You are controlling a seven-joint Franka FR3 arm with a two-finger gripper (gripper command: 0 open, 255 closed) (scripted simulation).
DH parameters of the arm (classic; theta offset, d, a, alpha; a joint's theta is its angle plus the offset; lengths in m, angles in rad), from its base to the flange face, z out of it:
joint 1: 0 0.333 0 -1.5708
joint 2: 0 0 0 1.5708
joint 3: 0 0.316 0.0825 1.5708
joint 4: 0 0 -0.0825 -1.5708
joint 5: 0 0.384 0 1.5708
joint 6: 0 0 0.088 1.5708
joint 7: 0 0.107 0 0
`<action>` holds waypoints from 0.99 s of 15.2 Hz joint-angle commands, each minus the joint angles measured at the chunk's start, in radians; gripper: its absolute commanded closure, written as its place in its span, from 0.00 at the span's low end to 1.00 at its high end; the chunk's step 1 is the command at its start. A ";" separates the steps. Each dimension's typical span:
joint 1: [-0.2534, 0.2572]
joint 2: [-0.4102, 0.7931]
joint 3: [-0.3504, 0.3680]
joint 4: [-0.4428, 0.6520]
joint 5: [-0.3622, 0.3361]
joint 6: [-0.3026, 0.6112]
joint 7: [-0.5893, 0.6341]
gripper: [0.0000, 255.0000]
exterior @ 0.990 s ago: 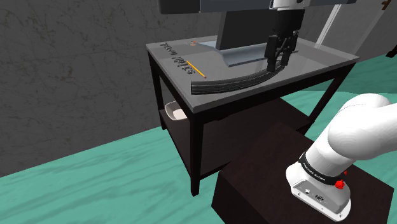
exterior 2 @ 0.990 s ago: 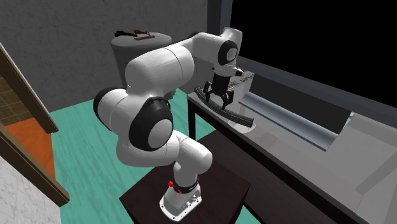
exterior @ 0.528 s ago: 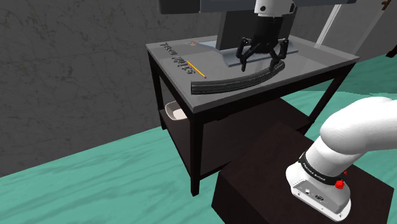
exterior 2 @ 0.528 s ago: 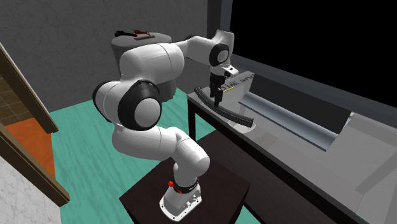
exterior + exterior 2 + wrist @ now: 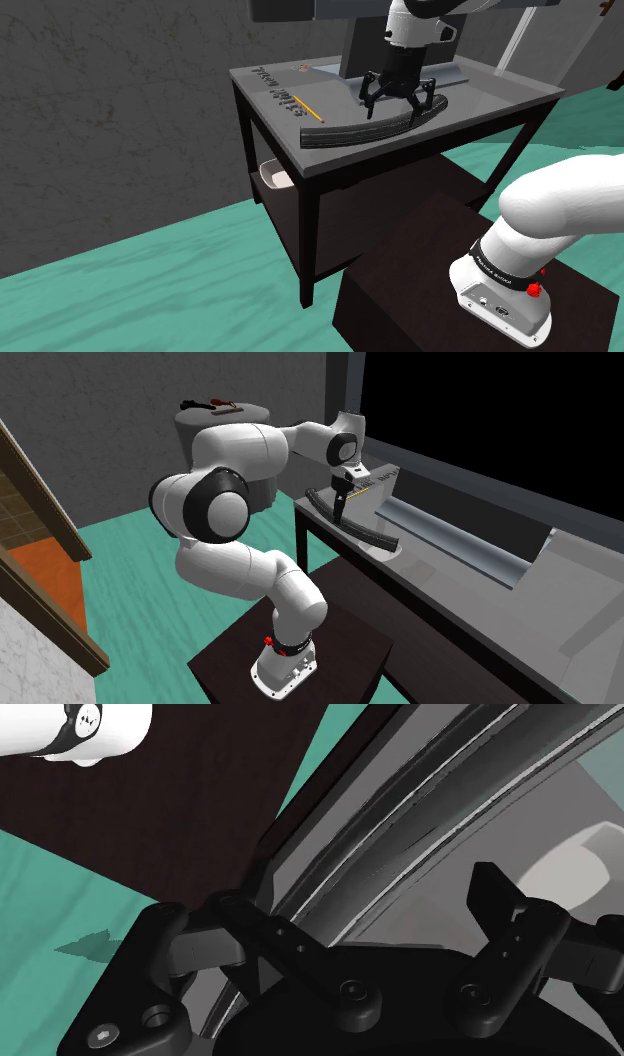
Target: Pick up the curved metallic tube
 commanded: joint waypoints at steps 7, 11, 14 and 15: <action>0.003 0.001 0.009 -0.032 0.007 0.034 0.001 1.00; 0.003 0.000 0.009 -0.034 0.008 0.034 0.002 1.00; 0.001 0.004 0.007 -0.017 0.004 0.022 0.002 1.00; 0.000 0.003 0.004 -0.004 0.002 0.008 0.003 1.00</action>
